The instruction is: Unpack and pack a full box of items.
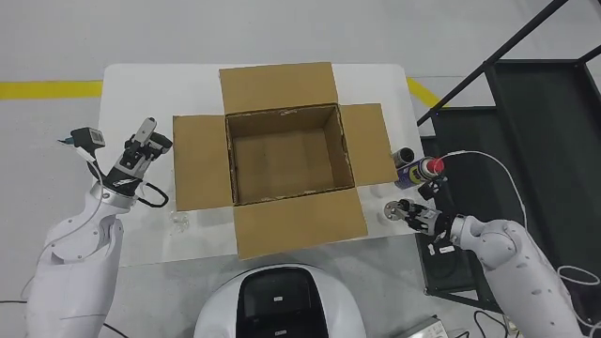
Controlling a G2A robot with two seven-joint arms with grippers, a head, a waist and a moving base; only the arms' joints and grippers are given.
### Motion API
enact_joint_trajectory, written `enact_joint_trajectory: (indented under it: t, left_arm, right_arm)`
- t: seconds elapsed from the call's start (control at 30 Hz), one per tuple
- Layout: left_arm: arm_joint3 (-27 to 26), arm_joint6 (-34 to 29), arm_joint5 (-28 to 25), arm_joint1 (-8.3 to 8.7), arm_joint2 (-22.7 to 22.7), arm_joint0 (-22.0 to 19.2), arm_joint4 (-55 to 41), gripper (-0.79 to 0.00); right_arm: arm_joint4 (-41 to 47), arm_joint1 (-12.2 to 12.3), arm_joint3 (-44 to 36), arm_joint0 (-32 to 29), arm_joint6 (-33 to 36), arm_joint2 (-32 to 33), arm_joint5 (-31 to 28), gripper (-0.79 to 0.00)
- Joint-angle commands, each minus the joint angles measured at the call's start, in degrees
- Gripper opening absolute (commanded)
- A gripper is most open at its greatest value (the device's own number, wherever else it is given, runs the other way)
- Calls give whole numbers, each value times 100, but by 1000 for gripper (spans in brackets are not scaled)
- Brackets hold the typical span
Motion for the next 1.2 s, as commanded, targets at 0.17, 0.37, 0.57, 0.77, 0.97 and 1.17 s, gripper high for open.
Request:
enact_joint_trajectory:
  t: [0.17,0.37,0.57,0.77,0.97,1.17]
  left_arm:
    - [0,0,0,0,0,0,0,0]
    - [0,0,0,0,0,0,0,0]
    - [0,0,0,0,0,0,0,0]
    - [0,0,0,0,0,0,0,0]
    - [0,0,0,0,0,0,0,0]
    - [0,0,0,0,0,0,0,0]
  right_arm:
    - [-194,-20,507,376,-60,-277,171,-785]
    - [-421,-16,526,341,-285,-374,69,-785]
    - [-468,-29,594,428,-219,-574,158,-785]
    - [-647,-17,409,338,-370,-618,174,-785]
    - [-478,-22,345,340,-220,-690,476,-785]
    - [-389,-40,386,482,-19,-865,697,-785]
